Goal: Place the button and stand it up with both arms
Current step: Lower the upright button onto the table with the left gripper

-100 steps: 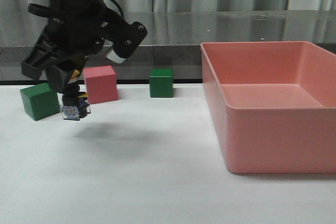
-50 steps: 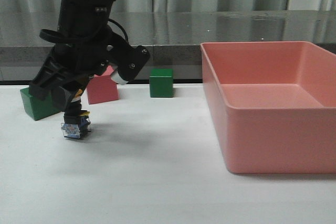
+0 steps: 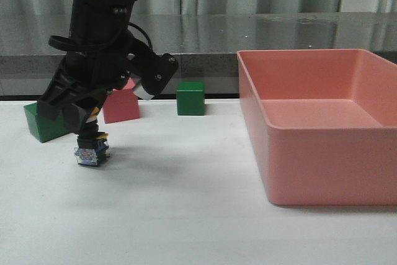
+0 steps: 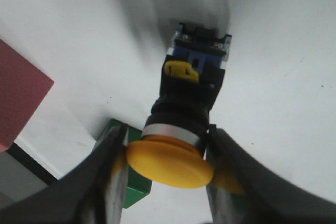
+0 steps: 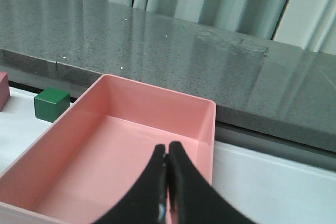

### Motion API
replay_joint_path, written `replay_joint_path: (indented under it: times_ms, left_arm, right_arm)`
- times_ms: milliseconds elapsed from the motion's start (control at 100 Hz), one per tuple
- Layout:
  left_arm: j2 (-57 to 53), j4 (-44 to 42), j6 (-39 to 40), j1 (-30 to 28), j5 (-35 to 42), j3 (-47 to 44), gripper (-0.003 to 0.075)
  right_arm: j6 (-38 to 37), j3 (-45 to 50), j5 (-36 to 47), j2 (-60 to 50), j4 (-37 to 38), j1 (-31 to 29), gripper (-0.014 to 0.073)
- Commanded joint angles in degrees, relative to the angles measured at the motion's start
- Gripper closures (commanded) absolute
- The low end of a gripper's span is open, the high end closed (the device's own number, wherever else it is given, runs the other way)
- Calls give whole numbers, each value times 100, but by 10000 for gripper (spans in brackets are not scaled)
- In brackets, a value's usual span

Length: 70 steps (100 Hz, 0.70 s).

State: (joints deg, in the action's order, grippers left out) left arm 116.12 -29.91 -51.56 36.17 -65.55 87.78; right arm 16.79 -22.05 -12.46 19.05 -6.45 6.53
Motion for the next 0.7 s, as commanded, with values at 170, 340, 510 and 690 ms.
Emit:
replay_joint_path:
  times_ms: [170, 340, 510, 690]
  left_arm:
    - [-297, -54, 69, 38, 11, 150, 738]
    - [-297, 6, 82, 38, -21, 150, 738]
    - [-297, 16, 82, 38, -21, 150, 701]
    - [-297, -33, 82, 38, -21, 150, 502]
  right_arm:
    - [0, -152, 498, 16, -29, -43, 703]
    - [0, -152, 498, 16, -29, -43, 703]
    - [0, -152, 498, 16, -29, -43, 703]
    - [0, -152, 498, 16, -29, -43, 703]
